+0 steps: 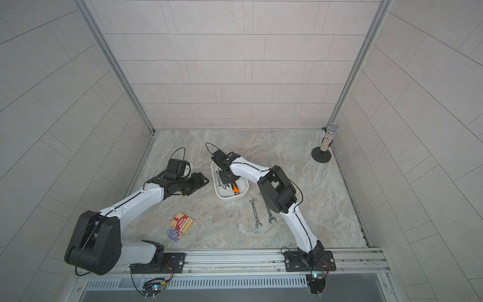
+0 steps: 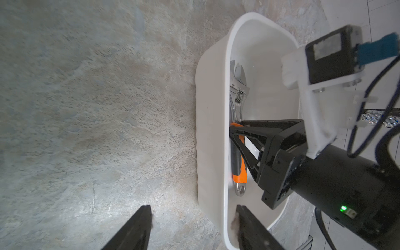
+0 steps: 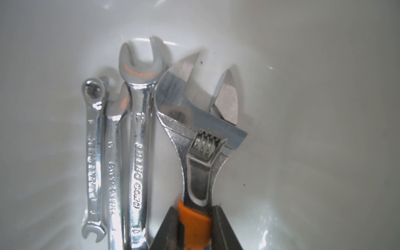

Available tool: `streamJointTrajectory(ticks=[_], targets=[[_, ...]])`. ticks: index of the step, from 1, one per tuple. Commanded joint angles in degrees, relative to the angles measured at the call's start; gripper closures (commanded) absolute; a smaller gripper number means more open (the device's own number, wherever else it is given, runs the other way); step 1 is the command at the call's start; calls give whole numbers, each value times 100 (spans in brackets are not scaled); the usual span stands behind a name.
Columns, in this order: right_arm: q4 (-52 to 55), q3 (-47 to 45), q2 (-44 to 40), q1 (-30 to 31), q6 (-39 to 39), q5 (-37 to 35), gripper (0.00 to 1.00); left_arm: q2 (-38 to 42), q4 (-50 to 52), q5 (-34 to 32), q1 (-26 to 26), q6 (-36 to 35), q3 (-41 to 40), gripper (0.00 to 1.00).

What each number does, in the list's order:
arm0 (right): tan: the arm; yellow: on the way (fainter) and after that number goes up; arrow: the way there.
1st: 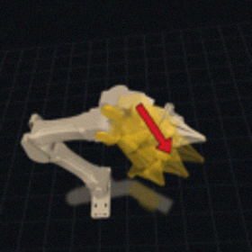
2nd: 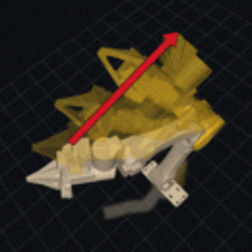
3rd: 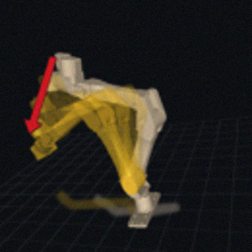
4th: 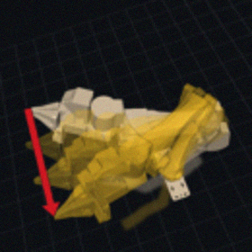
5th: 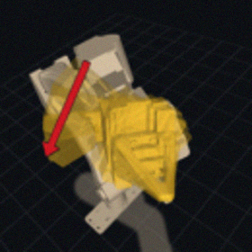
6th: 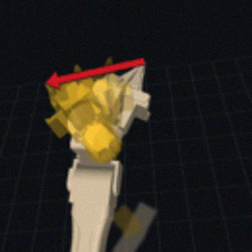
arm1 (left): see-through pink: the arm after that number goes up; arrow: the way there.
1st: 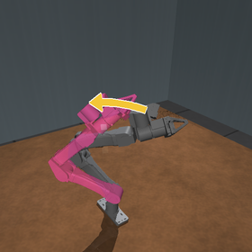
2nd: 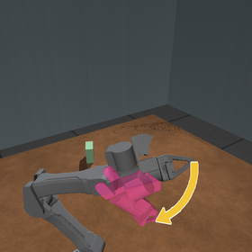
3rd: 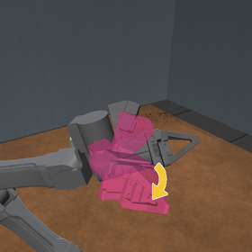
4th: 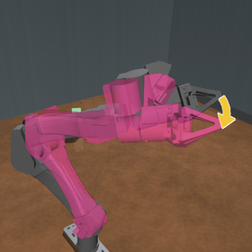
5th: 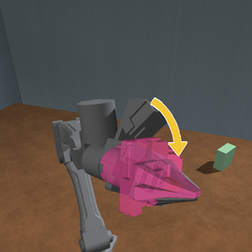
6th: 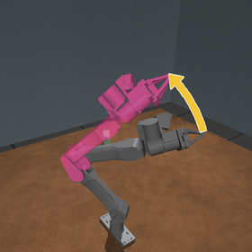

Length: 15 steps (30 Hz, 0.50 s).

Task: Take out the wrench from the storage box
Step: Pick up the wrench from the storage box.

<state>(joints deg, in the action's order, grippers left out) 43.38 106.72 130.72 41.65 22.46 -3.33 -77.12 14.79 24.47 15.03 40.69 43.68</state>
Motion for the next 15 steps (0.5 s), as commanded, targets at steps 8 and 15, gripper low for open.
streamJointTrajectory(ticks=[8,15], targets=[[316,710,-528,-34,-147,-212,100,250,-89,23,-39,18,-122,32],[429,872,-772,-25,-262,-261,100,323,-98,14,-39,23,-144,32]])
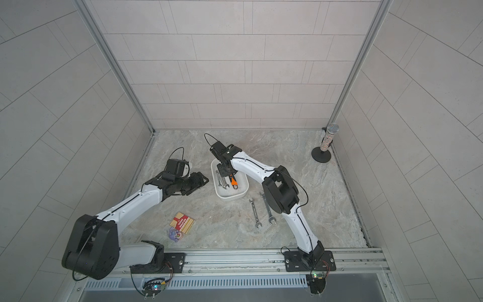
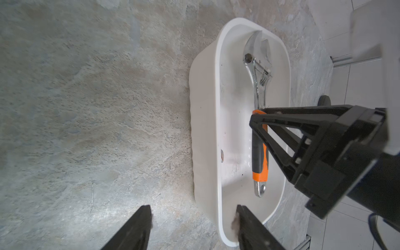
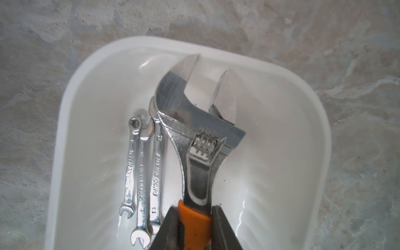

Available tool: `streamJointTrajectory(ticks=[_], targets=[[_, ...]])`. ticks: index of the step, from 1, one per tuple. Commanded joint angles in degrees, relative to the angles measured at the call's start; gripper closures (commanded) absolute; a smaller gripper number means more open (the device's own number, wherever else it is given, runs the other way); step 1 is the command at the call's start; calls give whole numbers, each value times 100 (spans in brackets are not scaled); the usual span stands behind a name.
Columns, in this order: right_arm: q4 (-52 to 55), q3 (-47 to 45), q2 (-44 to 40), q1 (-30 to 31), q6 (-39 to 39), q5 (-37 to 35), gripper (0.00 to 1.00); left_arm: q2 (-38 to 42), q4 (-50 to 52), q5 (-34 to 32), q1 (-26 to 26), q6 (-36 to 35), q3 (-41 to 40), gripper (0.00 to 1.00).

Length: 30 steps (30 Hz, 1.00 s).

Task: Take out the wrench from the storage box
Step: Pick up the wrench from the storage box, then place the wrench at the center of the board.

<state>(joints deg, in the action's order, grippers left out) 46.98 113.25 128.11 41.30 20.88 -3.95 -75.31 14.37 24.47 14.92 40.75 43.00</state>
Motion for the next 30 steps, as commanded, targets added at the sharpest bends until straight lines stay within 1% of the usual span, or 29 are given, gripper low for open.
streamJointTrajectory(ticks=[1,6,11,14,19,21,25,30], targets=[[102,248,-563,10,-136,-224,100,147,-54,16,-32,19,-73,32],[213,221,-932,-8,-273,-403,100,183,-57,14,-31,14,-91,32],[330,-194,-1523,-127,-411,-767,100,217,-57,27,-32,12,-91,32],[260,-948,-2110,-387,-481,-898,100,249,-57,45,-31,12,-100,32],[-22,-2749,-3204,-1031,-602,-1041,100,284,-78,87,-18,34,-115,32],[-168,-3411,-3493,-1328,-605,-990,100,275,-92,115,-23,46,-109,32],[-550,-4498,-3750,-1743,-527,-725,100,255,-118,162,-3,45,-110,32],[-695,-4965,-3553,-1741,-310,-484,100,279,-137,190,20,47,-111,32]])
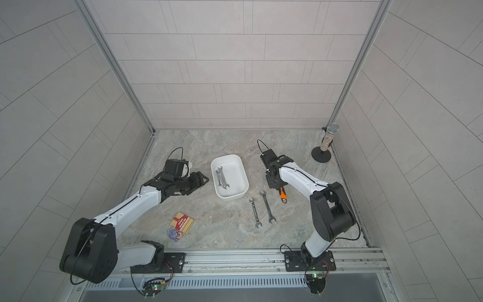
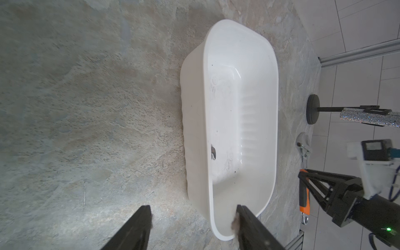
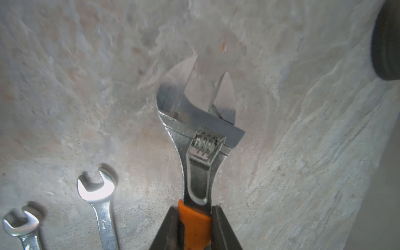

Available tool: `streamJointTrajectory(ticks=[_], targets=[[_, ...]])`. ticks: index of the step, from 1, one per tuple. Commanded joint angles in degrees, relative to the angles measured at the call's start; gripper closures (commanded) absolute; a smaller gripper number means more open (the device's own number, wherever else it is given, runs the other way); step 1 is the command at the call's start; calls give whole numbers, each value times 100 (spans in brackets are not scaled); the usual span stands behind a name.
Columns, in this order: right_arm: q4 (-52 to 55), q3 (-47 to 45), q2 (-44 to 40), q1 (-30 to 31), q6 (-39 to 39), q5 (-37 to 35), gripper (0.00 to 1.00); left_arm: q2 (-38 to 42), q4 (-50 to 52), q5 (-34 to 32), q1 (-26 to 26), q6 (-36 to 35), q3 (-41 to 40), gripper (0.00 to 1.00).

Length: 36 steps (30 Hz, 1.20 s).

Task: Take out the wrench from the storage box
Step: Place the wrench at the center of the board.

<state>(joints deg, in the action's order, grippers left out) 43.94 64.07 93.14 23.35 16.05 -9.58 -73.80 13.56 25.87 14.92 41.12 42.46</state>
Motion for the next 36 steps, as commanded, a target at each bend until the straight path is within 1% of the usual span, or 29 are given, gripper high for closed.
streamJointTrajectory(ticks=[1,7,15,20,25,30,33,34,36], targets=[[-465,-200,-55,55,249,94,100,147,-42,50,20,9,-62,32],[-724,-766,-139,77,398,206,99,160,-75,50,34,10,-77,32],[-928,-1135,-167,186,656,446,90,202,-74,41,46,10,-93,32],[-839,-1291,-159,177,839,243,79,175,-63,37,38,9,-69,32],[-623,-1190,-271,156,838,105,66,155,-70,32,43,9,-46,32],[-464,-1202,-722,284,942,134,60,171,-64,18,44,1,-58,32],[-473,-1282,-973,550,1112,110,60,189,-55,-3,39,-8,-62,32],[-547,-1337,-1023,670,1202,162,61,191,-55,-5,39,-8,-68,32],[-707,-1470,-1052,841,1414,325,68,191,-56,-5,40,-16,-66,32]])
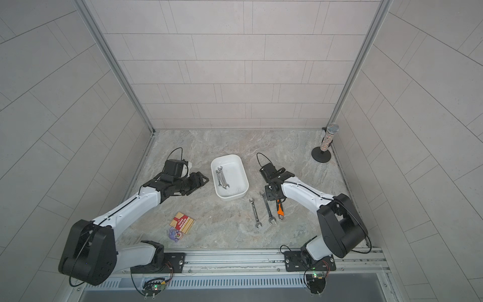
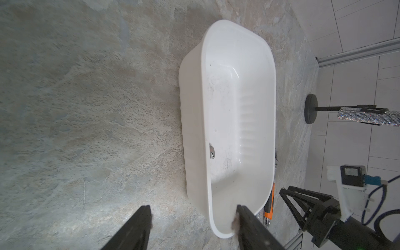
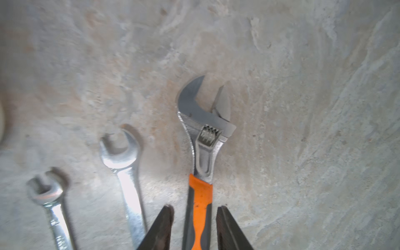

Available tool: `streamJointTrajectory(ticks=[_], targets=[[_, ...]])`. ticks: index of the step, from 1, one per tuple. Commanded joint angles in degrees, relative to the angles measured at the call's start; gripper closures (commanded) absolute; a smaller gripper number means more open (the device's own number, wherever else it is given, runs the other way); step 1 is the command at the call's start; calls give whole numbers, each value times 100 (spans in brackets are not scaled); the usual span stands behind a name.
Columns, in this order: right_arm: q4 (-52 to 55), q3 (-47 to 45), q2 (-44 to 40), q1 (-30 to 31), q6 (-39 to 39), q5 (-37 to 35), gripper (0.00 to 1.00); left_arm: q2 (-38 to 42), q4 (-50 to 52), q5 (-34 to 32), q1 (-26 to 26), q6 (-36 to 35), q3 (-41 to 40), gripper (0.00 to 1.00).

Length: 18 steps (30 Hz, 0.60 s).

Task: Take out the wrench from the storage box
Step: Place the wrench at the center of the board.

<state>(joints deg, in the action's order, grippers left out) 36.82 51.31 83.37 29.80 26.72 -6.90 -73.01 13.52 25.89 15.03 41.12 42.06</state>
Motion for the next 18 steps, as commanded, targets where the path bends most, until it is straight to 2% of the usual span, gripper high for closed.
streamJointTrajectory(ticks=[1,5,13,18], targets=[[-109,-276,-52,227,439,143,71,112,-49,-14,35,-21,-21,32],[-263,-489,86,235,632,158,78,118,-42,-30,31,-17,-25,32],[-369,-849,129,80,763,100,80,165,-16,-49,27,-34,-42,32],[-347,-985,-126,-22,749,54,80,161,-15,-66,41,-39,-54,32]])
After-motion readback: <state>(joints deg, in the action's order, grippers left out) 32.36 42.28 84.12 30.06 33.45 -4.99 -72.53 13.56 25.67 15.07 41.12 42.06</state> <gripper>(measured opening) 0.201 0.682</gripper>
